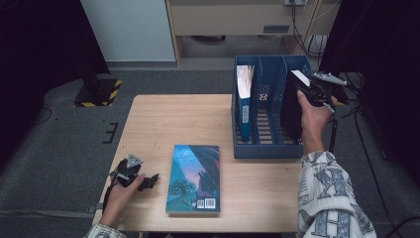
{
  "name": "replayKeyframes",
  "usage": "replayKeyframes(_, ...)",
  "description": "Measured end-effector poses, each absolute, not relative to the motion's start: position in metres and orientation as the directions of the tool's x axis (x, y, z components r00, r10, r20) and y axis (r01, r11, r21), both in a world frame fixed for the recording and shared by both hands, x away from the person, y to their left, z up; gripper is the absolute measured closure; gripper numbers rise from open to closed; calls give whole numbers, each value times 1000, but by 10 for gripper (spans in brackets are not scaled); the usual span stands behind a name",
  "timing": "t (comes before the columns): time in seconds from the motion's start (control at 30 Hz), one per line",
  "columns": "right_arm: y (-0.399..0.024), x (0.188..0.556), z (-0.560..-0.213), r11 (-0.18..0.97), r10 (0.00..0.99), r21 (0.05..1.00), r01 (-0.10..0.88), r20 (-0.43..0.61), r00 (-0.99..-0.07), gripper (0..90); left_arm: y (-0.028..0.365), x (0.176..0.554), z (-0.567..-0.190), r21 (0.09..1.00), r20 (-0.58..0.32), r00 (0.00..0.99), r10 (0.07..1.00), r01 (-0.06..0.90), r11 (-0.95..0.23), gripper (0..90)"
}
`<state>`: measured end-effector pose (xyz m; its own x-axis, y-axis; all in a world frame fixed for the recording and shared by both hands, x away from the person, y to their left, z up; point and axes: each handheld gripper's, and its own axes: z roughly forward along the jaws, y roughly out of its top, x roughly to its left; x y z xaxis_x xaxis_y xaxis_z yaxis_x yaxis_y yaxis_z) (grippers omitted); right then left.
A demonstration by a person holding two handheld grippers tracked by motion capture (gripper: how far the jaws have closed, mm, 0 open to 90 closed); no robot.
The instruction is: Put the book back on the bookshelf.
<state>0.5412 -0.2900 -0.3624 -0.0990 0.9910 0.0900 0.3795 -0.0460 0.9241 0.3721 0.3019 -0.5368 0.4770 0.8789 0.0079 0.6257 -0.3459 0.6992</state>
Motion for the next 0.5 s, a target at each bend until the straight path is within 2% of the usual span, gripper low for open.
replayKeyframes(0.5, -284, 548, -386, -56, 992, 917, 394, 96, -82, 529, 302, 372, -537, 699, 8, 478, 878, 625, -346, 0)
